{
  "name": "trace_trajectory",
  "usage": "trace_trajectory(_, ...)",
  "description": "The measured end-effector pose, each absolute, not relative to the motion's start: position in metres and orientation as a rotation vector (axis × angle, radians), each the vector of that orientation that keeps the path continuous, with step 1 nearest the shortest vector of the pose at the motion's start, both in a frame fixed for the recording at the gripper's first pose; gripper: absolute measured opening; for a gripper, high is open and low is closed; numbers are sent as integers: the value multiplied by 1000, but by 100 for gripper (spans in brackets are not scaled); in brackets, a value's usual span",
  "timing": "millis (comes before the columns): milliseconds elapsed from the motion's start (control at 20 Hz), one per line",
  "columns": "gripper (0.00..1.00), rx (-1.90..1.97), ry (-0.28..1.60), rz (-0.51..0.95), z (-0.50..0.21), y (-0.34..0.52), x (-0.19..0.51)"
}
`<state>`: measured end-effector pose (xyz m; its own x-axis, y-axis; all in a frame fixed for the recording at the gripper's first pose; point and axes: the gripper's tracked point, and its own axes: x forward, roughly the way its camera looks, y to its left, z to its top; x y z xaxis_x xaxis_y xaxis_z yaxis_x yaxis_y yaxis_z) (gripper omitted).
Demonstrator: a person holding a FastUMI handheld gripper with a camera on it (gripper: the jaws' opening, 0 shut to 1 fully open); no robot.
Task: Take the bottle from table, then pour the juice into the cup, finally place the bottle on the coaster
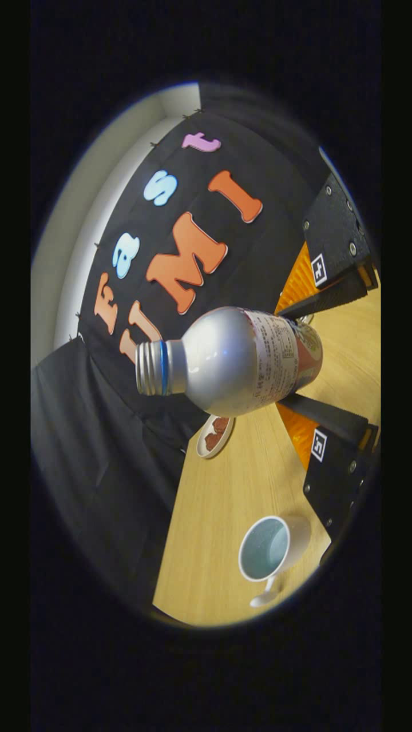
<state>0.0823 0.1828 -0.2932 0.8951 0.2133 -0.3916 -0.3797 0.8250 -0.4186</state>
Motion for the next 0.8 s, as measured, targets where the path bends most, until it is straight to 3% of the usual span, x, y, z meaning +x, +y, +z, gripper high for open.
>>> trace_trajectory(800, 75, 24, 626, 344, -355, 192, 69)
